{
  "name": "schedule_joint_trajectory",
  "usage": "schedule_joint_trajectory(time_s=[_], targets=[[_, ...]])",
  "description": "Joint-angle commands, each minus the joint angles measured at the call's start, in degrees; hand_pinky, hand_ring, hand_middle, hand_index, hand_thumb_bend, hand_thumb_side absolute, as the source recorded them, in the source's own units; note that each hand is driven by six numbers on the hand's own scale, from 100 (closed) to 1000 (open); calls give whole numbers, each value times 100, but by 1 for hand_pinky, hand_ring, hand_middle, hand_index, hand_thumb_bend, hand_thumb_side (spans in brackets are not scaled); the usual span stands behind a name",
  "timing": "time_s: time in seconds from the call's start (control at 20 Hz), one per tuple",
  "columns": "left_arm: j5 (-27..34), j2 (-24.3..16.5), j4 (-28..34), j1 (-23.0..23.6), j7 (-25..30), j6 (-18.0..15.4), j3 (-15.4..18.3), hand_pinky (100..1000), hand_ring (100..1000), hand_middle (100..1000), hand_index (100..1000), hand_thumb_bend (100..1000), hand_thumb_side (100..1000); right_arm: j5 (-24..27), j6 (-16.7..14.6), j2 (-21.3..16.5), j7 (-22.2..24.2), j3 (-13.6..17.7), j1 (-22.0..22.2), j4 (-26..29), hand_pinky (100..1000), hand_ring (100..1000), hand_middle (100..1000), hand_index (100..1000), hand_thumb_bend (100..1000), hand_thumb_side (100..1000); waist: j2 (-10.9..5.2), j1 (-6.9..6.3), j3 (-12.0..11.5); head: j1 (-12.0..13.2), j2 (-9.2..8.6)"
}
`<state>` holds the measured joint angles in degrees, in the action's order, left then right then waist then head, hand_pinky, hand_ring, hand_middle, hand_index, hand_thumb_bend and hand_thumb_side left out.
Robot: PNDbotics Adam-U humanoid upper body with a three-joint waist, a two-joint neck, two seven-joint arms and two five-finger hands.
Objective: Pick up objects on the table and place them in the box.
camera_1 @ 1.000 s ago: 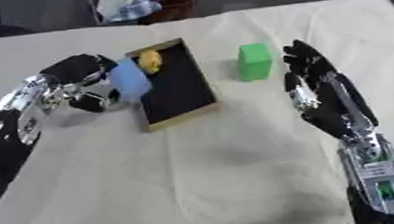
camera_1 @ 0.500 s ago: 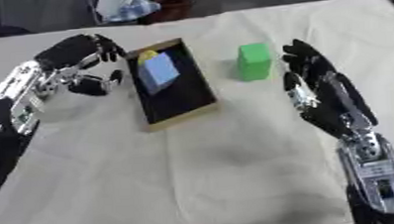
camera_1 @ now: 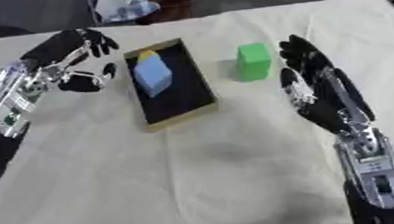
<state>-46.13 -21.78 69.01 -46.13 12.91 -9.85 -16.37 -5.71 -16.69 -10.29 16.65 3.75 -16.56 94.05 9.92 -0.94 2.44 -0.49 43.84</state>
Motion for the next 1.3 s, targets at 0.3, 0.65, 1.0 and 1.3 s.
schedule_joint_trajectory(time_s=[0.3,0.65,1.0,1.3], targets=[[2053,-623,1828,951,-237,207,261,790,605,607,791,100,530,-760,-290,-934,228,-43,-1044,-963,954,948,920,1000,100,401,-131,129,-91,-69,28],[3035,-674,2920,2011,-246,258,638,792,593,597,782,100,600,-1930,-914,-1638,601,-397,-2327,-3031,942,962,952,1000,100,588,-160,230,-173,-146,28],[3168,-583,3184,2588,-300,283,826,792,589,593,779,100,636,-3695,-1479,-1719,508,-630,-3306,-4545,929,981,999,1000,100,662,-177,240,-202,-157,28],[3166,-485,3199,2754,-242,255,841,793,589,593,779,100,659,-5065,-1665,-1510,204,-643,-3693,-5116,922,988,1000,1000,100,539,-181,233,-204,-172,28]])
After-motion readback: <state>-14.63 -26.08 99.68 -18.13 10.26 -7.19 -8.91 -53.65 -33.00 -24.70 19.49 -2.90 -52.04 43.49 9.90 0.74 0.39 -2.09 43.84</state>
